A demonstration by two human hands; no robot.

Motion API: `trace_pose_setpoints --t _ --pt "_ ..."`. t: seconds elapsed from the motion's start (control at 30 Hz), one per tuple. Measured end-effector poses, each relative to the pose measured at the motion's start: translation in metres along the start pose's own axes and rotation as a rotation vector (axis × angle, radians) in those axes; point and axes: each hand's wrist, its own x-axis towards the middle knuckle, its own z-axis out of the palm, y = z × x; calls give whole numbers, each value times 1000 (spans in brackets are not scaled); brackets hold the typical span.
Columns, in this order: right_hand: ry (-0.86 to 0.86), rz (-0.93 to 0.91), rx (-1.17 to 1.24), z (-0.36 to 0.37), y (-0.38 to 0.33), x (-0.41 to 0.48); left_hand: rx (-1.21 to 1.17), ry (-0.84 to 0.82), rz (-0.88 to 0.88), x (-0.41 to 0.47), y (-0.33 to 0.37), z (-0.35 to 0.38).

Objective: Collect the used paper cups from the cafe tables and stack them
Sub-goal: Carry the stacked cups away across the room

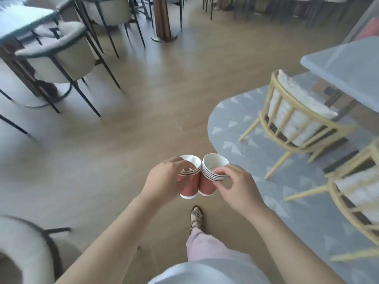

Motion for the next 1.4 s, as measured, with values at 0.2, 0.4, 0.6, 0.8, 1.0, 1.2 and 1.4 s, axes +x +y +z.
trace_pose_setpoints --t 0.2,0.4,0.6,0.8,1.0,1.2,1.4 --pt "-25 -84 -48 -12 31 175 -7 52 -61 164 -20 -25" --pt "-21 -82 -45 -23 62 310 -38 116 -54 307 -29 -38" --pt "-26 -49 -80 -17 116 452 -46 122 -73 459 -50 -17" --pt "30 -9 -105 -42 170 632 -26 76 10 663 -57 -33" --pt "153 75 -100 -89 225 763 -9 18 124 834 -29 -43" --pt "186 148 -67 -109 304 882 28 -63 194 996 -16 -14" --pt "168 170 -58 -161 395 1026 33 -124 207 1172 21 14"
